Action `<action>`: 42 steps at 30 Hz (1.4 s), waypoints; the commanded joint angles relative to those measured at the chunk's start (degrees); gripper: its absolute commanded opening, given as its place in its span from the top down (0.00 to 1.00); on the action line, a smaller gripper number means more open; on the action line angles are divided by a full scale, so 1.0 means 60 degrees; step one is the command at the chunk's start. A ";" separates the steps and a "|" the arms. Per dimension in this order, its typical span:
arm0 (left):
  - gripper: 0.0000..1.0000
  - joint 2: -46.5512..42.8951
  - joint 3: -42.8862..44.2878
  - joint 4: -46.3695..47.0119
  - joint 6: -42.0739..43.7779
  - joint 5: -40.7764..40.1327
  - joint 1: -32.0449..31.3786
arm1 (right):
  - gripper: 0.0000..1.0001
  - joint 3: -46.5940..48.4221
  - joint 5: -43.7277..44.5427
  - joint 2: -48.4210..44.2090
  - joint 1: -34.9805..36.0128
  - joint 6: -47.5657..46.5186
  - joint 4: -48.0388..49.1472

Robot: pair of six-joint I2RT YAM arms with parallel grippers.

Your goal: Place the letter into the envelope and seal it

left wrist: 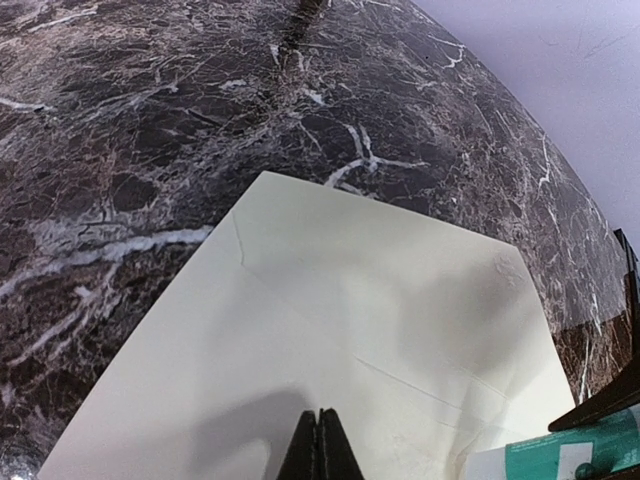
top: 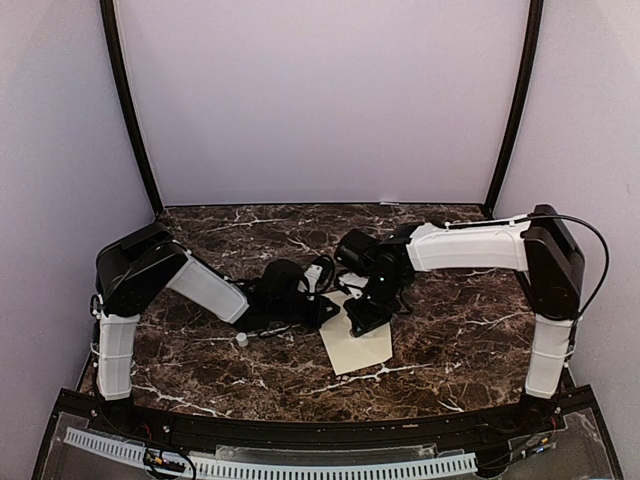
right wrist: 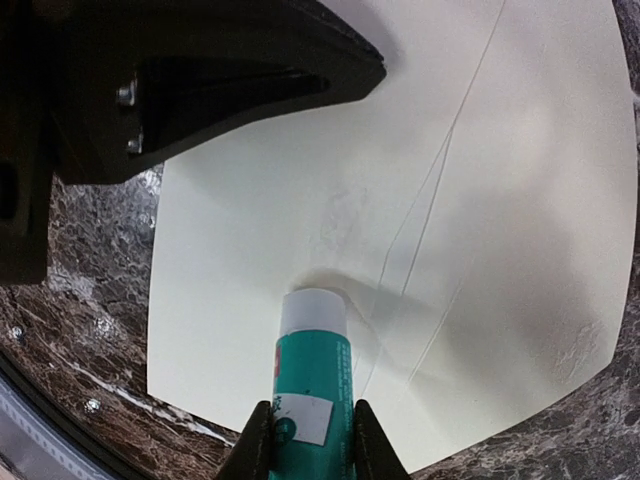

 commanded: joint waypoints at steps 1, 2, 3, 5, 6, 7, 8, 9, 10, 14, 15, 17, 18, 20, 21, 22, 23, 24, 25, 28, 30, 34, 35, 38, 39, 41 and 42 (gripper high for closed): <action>1.00 0.0331 -0.0299 -0.0839 0.0227 0.0179 -0.0053 | 1.00 0.0282 0.0809 0.1093 -0.0231 0.0100 0.0125; 1.00 0.0339 -0.0299 -0.0853 0.0264 0.0256 -0.0058 | 1.00 0.0401 0.0801 0.1260 -0.0277 0.0094 0.0179; 1.00 0.0335 -0.0298 -0.0871 0.0280 0.0279 -0.0062 | 1.00 0.0516 0.0804 0.1366 -0.0322 0.0104 0.0223; 1.00 0.0332 -0.0318 -0.0874 0.0309 0.0341 -0.0058 | 1.00 0.0738 0.1054 0.1608 -0.0397 0.0124 0.0247; 1.00 0.0332 -0.0323 -0.0871 0.0317 0.0350 -0.0053 | 1.00 0.0809 0.1172 0.1688 -0.0415 0.0139 0.0270; 1.00 0.0332 -0.0337 -0.0861 0.0312 0.0354 -0.0061 | 1.00 0.0880 0.1282 0.1793 -0.0443 0.0157 0.0298; 1.00 0.0339 -0.0347 -0.0835 0.0312 0.0357 -0.0052 | 1.00 0.0955 0.1457 0.1880 -0.0473 0.0196 0.0309; 1.00 0.0345 -0.0372 -0.0797 0.0304 0.0366 -0.0050 | 1.00 0.1021 0.1696 0.1969 -0.0504 0.0227 0.0318; 1.00 0.0346 -0.0379 -0.0762 0.0300 0.0370 -0.0053 | 1.00 0.1068 0.1809 0.2050 -0.0531 0.0238 0.0335; 1.00 0.0347 -0.0400 -0.0712 0.0283 0.0389 -0.0056 | 1.00 0.0915 0.1447 0.2022 -0.0578 0.0014 0.0749; 1.00 0.0339 -0.0408 -0.0702 0.0282 0.0389 -0.0060 | 1.00 0.0839 0.1230 0.1945 -0.0561 -0.0083 0.0864; 1.00 0.0346 -0.0414 -0.0673 0.0271 0.0365 -0.0050 | 1.00 0.0670 0.0902 0.1737 -0.0510 -0.0217 0.0985; 1.00 0.0346 -0.0404 -0.0673 0.0261 0.0362 -0.0053 | 1.00 0.0577 0.0575 0.1607 -0.0479 -0.0283 0.1001; 1.00 0.0346 -0.0401 -0.0669 0.0215 0.0274 -0.0062 | 1.00 0.0384 0.0279 0.1257 -0.0434 -0.0372 0.0853; 1.00 0.0347 -0.0393 -0.0673 0.0181 0.0217 -0.0063 | 1.00 0.0305 0.0220 0.1131 -0.0402 -0.0419 0.0703; 1.00 0.0347 -0.0388 -0.0673 0.0143 0.0156 -0.0052 | 1.00 0.0219 0.0218 0.0984 -0.0376 -0.0443 0.0523; 1.00 0.0347 -0.0387 -0.0675 0.0124 0.0140 -0.0051 | 1.00 0.0113 0.0229 0.0832 -0.0360 -0.0439 0.0374; 1.00 0.0347 -0.0379 -0.0677 0.0099 0.0100 -0.0049 | 1.00 0.0004 0.0131 0.0665 -0.0314 -0.0466 0.0240; 1.00 0.0347 -0.0375 -0.0677 0.0081 0.0076 -0.0056 | 1.00 -0.0123 0.0084 0.0490 -0.0283 -0.0468 0.0122; 1.00 0.0347 -0.0361 -0.0651 0.0049 0.0033 -0.0056 | 1.00 -0.0411 -0.0197 0.0041 -0.0118 -0.0447 -0.0155; 1.00 0.0347 -0.0339 -0.0648 0.0042 0.0031 -0.0063 | 1.00 -0.0539 -0.0269 -0.0170 0.0009 -0.0427 -0.0336; 1.00 0.0344 -0.0287 -0.0691 0.0047 0.0023 -0.0063 | 1.00 -0.0680 -0.0379 -0.0415 0.0121 -0.0387 -0.0590; 1.00 0.0345 -0.0284 -0.0695 0.0054 0.0023 -0.0060 | 1.00 -0.0699 -0.0433 -0.0447 0.0131 -0.0390 -0.0584; 1.00 0.0353 -0.0298 -0.0667 0.0069 0.0091 -0.0052 | 1.00 -0.0617 -0.0351 -0.0316 0.0132 -0.0350 -0.0478; 1.00 0.0357 -0.0298 -0.0649 0.0065 0.0108 -0.0061 | 1.00 -0.0572 -0.0340 -0.0184 0.0132 -0.0347 -0.0370; 1.00 0.0374 -0.0309 -0.0643 0.0075 0.0178 -0.0063 | 1.00 -0.0365 -0.0242 0.0111 0.0100 -0.0326 -0.0224; 1.00 0.0372 -0.0318 -0.0638 0.0087 0.0208 -0.0056 | 1.00 -0.0239 -0.0114 0.0265 0.0084 -0.0294 -0.0152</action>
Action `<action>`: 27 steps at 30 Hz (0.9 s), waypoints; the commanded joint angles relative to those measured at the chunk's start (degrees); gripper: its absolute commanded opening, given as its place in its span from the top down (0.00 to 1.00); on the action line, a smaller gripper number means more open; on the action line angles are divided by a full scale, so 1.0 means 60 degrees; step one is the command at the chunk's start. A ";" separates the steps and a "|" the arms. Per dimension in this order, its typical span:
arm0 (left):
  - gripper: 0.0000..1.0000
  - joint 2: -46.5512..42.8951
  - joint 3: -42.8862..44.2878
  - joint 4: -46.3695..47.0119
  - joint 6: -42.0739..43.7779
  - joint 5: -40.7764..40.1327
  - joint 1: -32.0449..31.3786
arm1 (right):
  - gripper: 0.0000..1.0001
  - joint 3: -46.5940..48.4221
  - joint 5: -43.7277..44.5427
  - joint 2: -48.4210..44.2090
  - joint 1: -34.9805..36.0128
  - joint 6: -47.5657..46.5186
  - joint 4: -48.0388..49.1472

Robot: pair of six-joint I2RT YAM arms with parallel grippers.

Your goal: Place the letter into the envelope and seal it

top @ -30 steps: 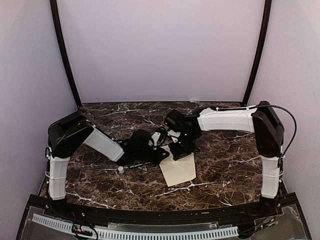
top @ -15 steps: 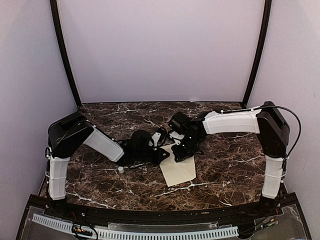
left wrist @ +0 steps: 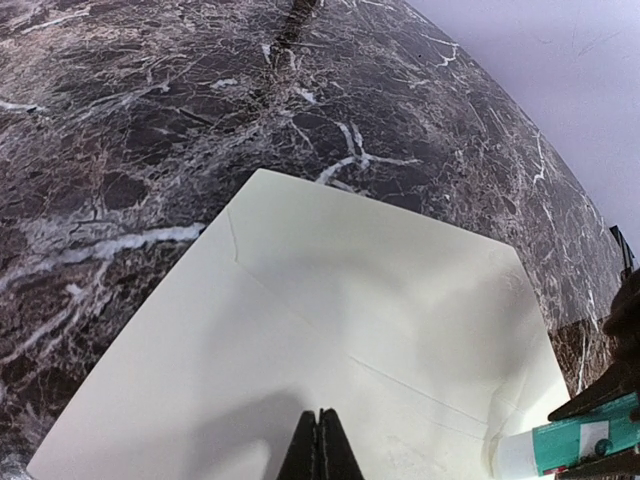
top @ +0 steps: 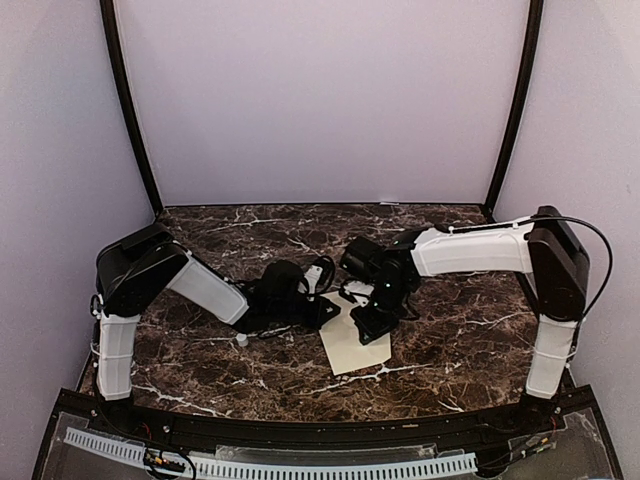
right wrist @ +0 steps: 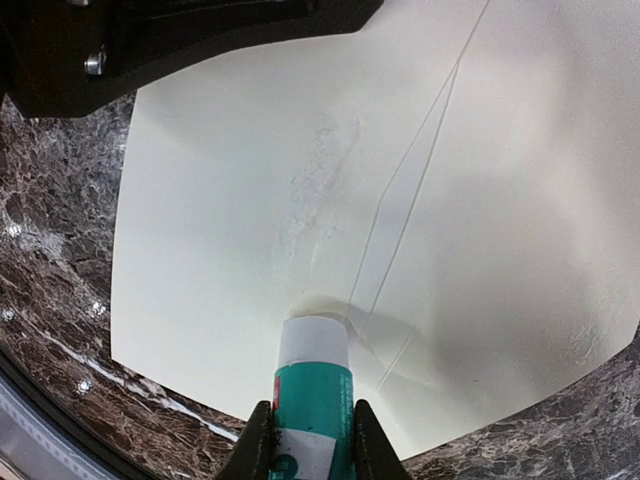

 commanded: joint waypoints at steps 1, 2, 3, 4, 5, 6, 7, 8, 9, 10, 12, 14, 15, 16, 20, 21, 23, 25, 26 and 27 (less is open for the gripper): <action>1.00 0.0357 -0.0248 -0.0817 0.0060 0.0072 -0.0036 | 1.00 0.0443 0.0219 0.0624 -0.0009 0.0072 -0.0075; 1.00 0.0357 -0.0246 -0.0814 0.0080 0.0111 -0.0037 | 1.00 0.0581 0.0330 0.0752 -0.0062 0.0080 -0.0026; 1.00 0.0357 -0.0244 -0.0831 0.0086 0.0153 -0.0030 | 1.00 0.0736 0.0443 0.0883 -0.0127 0.0094 0.0043; 1.00 0.0358 -0.0244 -0.0836 0.0090 0.0180 -0.0027 | 1.00 0.0871 0.0451 0.1004 -0.0199 0.0088 0.0095; 1.00 0.0369 -0.0243 -0.0822 0.0091 0.0237 -0.0032 | 1.00 0.0983 0.0450 0.1111 -0.0272 0.0075 0.0190; 1.00 0.0370 -0.0243 -0.0817 0.0091 0.0258 -0.0040 | 1.00 0.1097 0.0500 0.1225 -0.0364 0.0082 0.0251; 1.00 0.0372 -0.0243 -0.0802 0.0088 0.0286 -0.0046 | 1.00 0.1203 0.0570 0.1342 -0.0428 0.0087 0.0270; 1.00 0.0379 -0.0251 -0.0800 0.0089 0.0290 -0.0051 | 1.00 0.1301 0.0628 0.1470 -0.0486 0.0076 0.0292; 1.00 0.0385 -0.0256 -0.0809 0.0098 0.0290 -0.0052 | 1.00 0.1383 0.0692 0.1594 -0.0546 0.0081 0.0313; 1.00 0.0386 -0.0264 -0.0778 0.0102 0.0285 -0.0056 | 1.00 0.1486 0.0810 0.1754 -0.0605 0.0100 0.0283; 1.00 0.0392 -0.0310 -0.0723 0.0098 0.0275 -0.0059 | 1.00 0.1695 0.1008 0.2031 -0.0716 0.0147 0.0224; 1.00 0.0406 -0.0326 -0.0685 0.0092 0.0305 -0.0063 | 1.00 0.1822 0.1326 0.2246 -0.0812 0.0189 0.0269; 1.00 0.0414 -0.0330 -0.0675 0.0088 0.0367 -0.0058 | 1.00 0.1834 0.1298 0.2306 -0.0869 0.0188 0.0351; 1.00 0.0415 -0.0349 -0.0668 0.0090 0.0389 -0.0065 | 1.00 0.1852 0.1287 0.2358 -0.0915 0.0190 0.0434; 1.00 0.0406 -0.0375 -0.0692 0.0129 0.0445 -0.0065 | 1.00 0.1987 0.1412 0.2578 -0.0991 0.0213 0.0786; 1.00 0.0411 -0.0375 -0.0694 0.0152 0.0443 -0.0066 | 1.00 0.1988 0.1354 0.2606 -0.1001 0.0195 0.0908; 1.00 0.0428 -0.0386 -0.0691 0.0152 0.0410 -0.0067 | 1.00 0.1959 0.1128 0.2604 -0.1003 0.0135 0.1190; 1.00 0.0418 -0.0384 -0.0680 0.0132 0.0368 -0.0065 | 1.00 0.1825 0.1095 0.2503 -0.1010 0.0091 0.1505; 1.00 0.0406 -0.0370 -0.0680 0.0104 0.0302 -0.0067 | 1.00 0.1714 0.0866 0.2406 -0.1016 0.0075 0.1668; 1.00 0.0396 -0.0358 -0.0673 0.0040 0.0262 -0.0060 | 1.00 0.1595 0.0825 0.2299 -0.1004 0.0084 0.1796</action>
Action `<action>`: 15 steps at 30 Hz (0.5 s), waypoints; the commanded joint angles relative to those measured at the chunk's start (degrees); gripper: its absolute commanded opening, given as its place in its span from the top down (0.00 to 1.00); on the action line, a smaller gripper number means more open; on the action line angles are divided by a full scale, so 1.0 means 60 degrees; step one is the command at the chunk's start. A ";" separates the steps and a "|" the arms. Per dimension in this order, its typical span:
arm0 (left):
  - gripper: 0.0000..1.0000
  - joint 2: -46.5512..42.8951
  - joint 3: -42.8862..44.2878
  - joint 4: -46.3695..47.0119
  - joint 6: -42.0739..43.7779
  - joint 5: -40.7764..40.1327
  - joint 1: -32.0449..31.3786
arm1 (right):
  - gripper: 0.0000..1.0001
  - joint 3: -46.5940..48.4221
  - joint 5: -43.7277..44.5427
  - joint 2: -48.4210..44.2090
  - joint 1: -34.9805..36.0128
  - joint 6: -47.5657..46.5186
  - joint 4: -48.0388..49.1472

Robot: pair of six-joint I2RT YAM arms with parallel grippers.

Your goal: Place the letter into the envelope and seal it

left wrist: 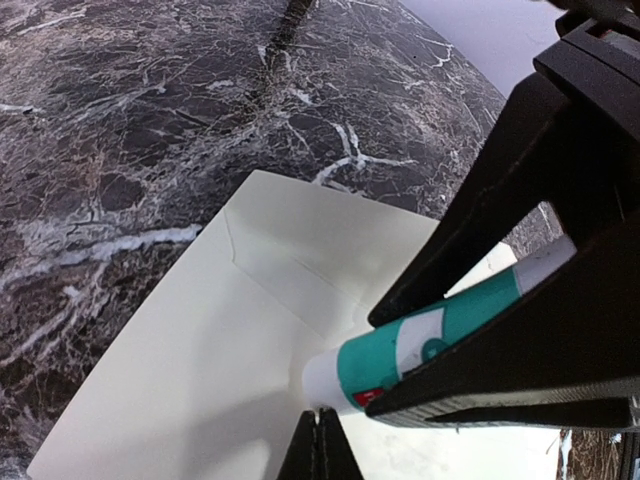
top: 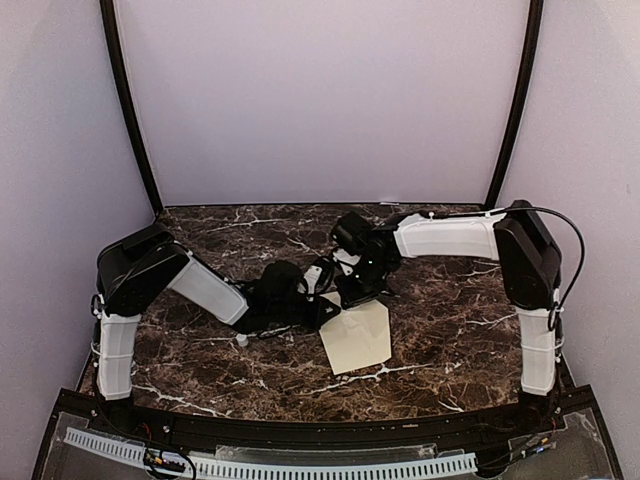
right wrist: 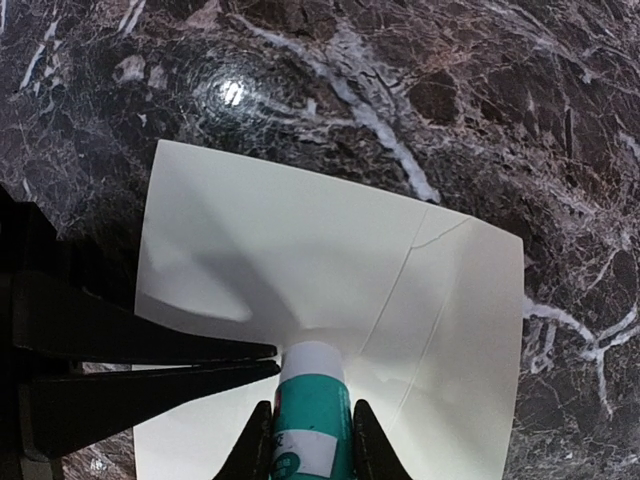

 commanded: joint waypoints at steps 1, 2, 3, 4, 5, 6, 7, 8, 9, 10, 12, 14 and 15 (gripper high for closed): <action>1.00 0.0305 -0.0291 -0.0878 -0.0028 -0.0024 -0.0102 | 1.00 -0.0781 0.0087 0.0345 -0.0085 -0.0053 0.0789; 1.00 0.0295 -0.0278 -0.0889 -0.0058 -0.0053 -0.0095 | 1.00 -0.0936 0.0035 0.0160 -0.0087 -0.0043 0.0934; 1.00 0.0251 -0.0236 -0.0947 -0.0099 -0.0111 -0.0094 | 1.00 -0.1057 0.0047 -0.0002 -0.0085 -0.0029 0.1051; 1.00 0.0224 -0.0214 -0.1057 -0.0108 -0.0155 -0.0097 | 1.00 -0.1174 0.0034 -0.0194 -0.0078 -0.0001 0.1175; 1.00 0.0160 -0.0143 -0.1124 -0.0115 -0.0265 -0.0102 | 1.00 -0.1293 0.0019 -0.0409 -0.0083 0.0011 0.1302; 1.00 0.0120 -0.0070 -0.1248 -0.0116 -0.0327 -0.0106 | 1.00 -0.1396 -0.0003 -0.0624 -0.0082 0.0030 0.1459; 1.00 0.0027 -0.0036 -0.1308 -0.0106 -0.0454 -0.0099 | 1.00 -0.1508 -0.0053 -0.0875 -0.0078 0.0060 0.1627; 1.00 -0.0027 0.0034 -0.1444 -0.0090 -0.0517 -0.0094 | 1.00 -0.1613 -0.0114 -0.1116 -0.0077 0.0081 0.1791; 1.00 -0.0141 0.0060 -0.1516 -0.0052 -0.0633 -0.0101 | 1.00 -0.1731 -0.0109 -0.1387 -0.0090 0.0138 0.1969; 1.00 -0.0207 0.0153 -0.1683 -0.0026 -0.0694 -0.0098 | 1.00 -0.1861 -0.0092 -0.1662 -0.0092 0.0200 0.2145; 1.00 -0.0370 0.0307 -0.1967 0.0066 -0.0901 -0.0084 | 1.00 -0.2178 0.0032 -0.2330 -0.0103 0.0376 0.2558; 1.00 -0.0475 0.0476 -0.2254 0.0158 -0.1059 -0.0084 | 1.00 -0.2597 0.0295 -0.2907 -0.0128 0.0597 0.3016; 1.00 -0.0509 0.0537 -0.2330 0.0208 -0.1139 -0.0089 | 1.00 -0.2852 0.0544 -0.3209 -0.0135 0.0717 0.3234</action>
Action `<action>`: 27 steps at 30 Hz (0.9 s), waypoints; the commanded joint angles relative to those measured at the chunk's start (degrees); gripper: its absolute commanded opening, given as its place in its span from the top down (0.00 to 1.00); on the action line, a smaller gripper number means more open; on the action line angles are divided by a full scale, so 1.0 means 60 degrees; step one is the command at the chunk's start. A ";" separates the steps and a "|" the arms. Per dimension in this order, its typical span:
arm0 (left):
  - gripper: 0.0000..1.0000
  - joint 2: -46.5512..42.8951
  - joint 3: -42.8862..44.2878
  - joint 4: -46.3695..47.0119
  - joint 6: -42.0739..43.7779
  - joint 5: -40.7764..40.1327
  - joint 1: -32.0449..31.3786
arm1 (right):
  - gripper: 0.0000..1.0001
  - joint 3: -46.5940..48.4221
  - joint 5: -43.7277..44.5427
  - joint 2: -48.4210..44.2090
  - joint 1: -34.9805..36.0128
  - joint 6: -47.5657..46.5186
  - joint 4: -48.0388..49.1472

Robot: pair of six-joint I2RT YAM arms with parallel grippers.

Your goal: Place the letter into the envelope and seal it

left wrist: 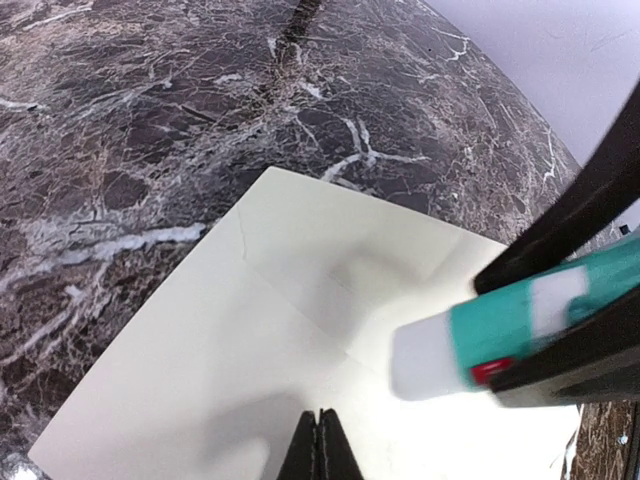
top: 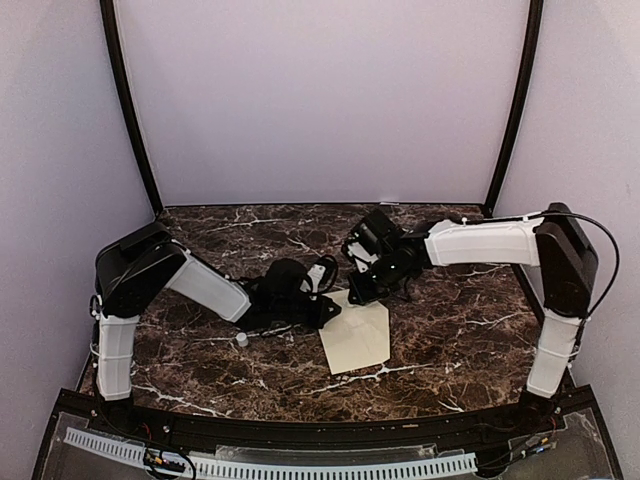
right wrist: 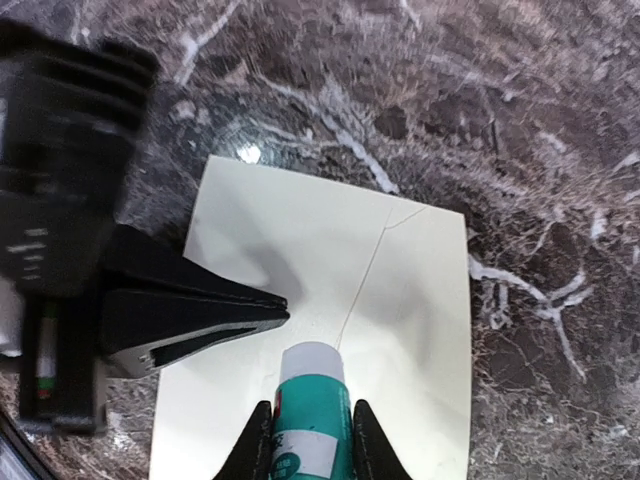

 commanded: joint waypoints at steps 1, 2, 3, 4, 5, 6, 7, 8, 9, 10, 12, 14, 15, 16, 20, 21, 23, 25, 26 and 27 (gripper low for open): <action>1.00 -0.0410 0.0321 -0.1715 0.0243 -0.0642 -0.0033 | 1.00 -0.0904 0.0861 -0.1589 -0.0098 0.0616 0.1473; 1.00 -0.0443 0.0364 -0.1790 0.0293 -0.0716 -0.0036 | 1.00 -0.1135 0.1055 -0.1883 -0.0118 0.0708 0.1745; 1.00 -0.0474 0.0465 -0.1935 0.0311 -0.0748 -0.0038 | 1.00 -0.1528 0.1235 -0.2153 -0.0146 0.0807 0.2029; 1.00 -0.0496 0.0494 -0.1988 0.0354 -0.0823 -0.0038 | 1.00 -0.1848 0.1506 -0.2397 -0.0168 0.0929 0.2271; 1.00 -0.0549 0.0567 -0.2094 0.0378 -0.0882 -0.0038 | 1.00 -0.2211 0.1941 -0.2629 -0.0192 0.1044 0.2513; 1.00 -0.0570 0.0597 -0.2148 0.0415 -0.0912 -0.0038 | 1.00 -0.2575 0.2338 -0.2823 -0.0201 0.1151 0.2786; 1.00 -0.0645 0.0663 -0.2240 0.0438 -0.0960 -0.0038 | 1.00 -0.3032 0.2721 -0.3028 -0.0222 0.1271 0.3138; 1.00 -0.0684 0.0710 -0.2295 0.0503 -0.0965 -0.0023 | 1.00 -0.3483 0.3001 -0.3189 -0.0238 0.1315 0.3528; 1.00 -0.0761 0.0819 -0.2427 0.0533 -0.1009 -0.0020 | 1.00 -0.3939 0.3318 -0.3327 -0.0258 0.1328 0.3995; 1.00 -0.0786 0.0884 -0.2491 0.0607 -0.1034 -0.0022 | 1.00 -0.4411 0.3634 -0.3467 -0.0260 0.1317 0.4481; 1.00 -0.0888 0.1103 -0.2737 0.0732 -0.1085 -0.0023 | 1.00 -0.5313 0.4101 -0.3699 -0.0282 0.1230 0.5610; 0.99 -0.1004 0.1312 -0.2973 0.0850 -0.1120 -0.0022 | 1.00 -0.6092 0.4436 -0.3813 -0.0303 0.1094 0.6671; 0.99 -0.1086 0.1435 -0.3106 0.0890 -0.1136 -0.0023 | 1.00 -0.6436 0.4538 -0.3809 -0.0304 0.0971 0.7167; 0.98 -0.1124 0.1550 -0.3174 0.0949 -0.1141 -0.0023 | 1.00 -0.6697 0.4582 -0.3743 -0.0328 0.0886 0.7602; 0.95 -0.1383 0.1788 -0.3533 0.1100 -0.1151 -0.0021 | 1.00 -0.7565 0.4639 -0.3142 -0.0393 0.0671 0.9184; 0.94 -0.1474 0.1807 -0.3579 0.1126 -0.1184 -0.0022 | 1.00 -0.7728 0.4624 -0.2939 -0.0396 0.0658 0.9519; 0.92 -0.1602 0.1821 -0.3702 0.1158 -0.1248 -0.0020 | 1.00 -0.8088 0.4544 -0.2756 -0.0397 0.0653 1.0125; 0.90 -0.1712 0.1764 -0.3778 0.1174 -0.1313 -0.0014 | 1.00 -0.8513 0.4424 -0.2741 -0.0393 0.0658 1.0737; 0.90 -0.1752 0.1691 -0.3812 0.1177 -0.1325 -0.0021 | 1.00 -0.8711 0.4384 -0.2782 -0.0402 0.0687 1.0977; 0.90 -0.1823 0.1656 -0.3821 0.1171 -0.1381 -0.0022 | 1.00 -0.8917 0.4341 -0.2818 -0.0394 0.0695 1.1180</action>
